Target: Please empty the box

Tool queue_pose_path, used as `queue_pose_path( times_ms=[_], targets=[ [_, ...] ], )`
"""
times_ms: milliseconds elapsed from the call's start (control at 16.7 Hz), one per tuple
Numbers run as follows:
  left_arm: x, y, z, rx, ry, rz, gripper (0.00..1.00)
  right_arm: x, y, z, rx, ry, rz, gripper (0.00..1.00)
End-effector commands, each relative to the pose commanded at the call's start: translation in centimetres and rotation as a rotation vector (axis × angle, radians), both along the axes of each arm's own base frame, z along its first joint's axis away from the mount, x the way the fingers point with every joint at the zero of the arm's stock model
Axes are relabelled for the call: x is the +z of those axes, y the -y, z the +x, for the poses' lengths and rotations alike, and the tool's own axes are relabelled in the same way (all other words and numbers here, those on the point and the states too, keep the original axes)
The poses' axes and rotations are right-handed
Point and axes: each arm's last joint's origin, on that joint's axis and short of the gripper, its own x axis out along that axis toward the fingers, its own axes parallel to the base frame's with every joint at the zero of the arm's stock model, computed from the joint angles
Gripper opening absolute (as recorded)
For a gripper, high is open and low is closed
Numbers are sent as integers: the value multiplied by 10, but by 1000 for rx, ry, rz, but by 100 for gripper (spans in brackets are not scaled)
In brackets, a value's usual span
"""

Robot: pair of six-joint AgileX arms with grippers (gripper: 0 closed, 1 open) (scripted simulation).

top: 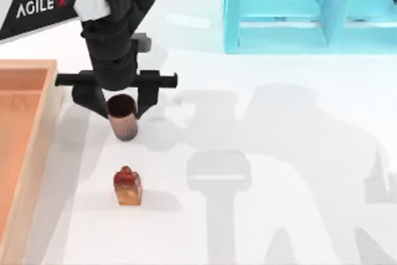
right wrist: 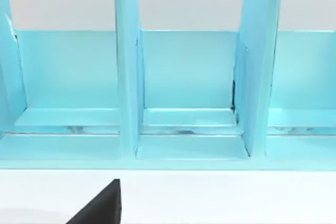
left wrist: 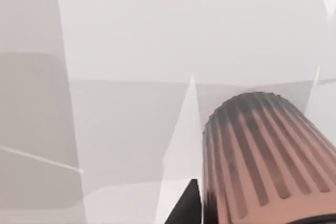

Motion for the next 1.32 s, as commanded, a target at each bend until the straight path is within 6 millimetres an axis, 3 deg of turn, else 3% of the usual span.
queue_pose_path(
  times_ms=[600, 1200, 1320],
  targets=[
    [0, 0, 0, 0, 0, 0, 98, 0, 0, 0, 0, 0, 0, 100],
    [1, 0, 0, 1, -1, 0, 100, 0, 0, 0, 0, 0, 0, 100],
    [9, 1, 3, 3, -2, 0, 100, 0, 0, 0, 0, 0, 0, 100]
  ],
)
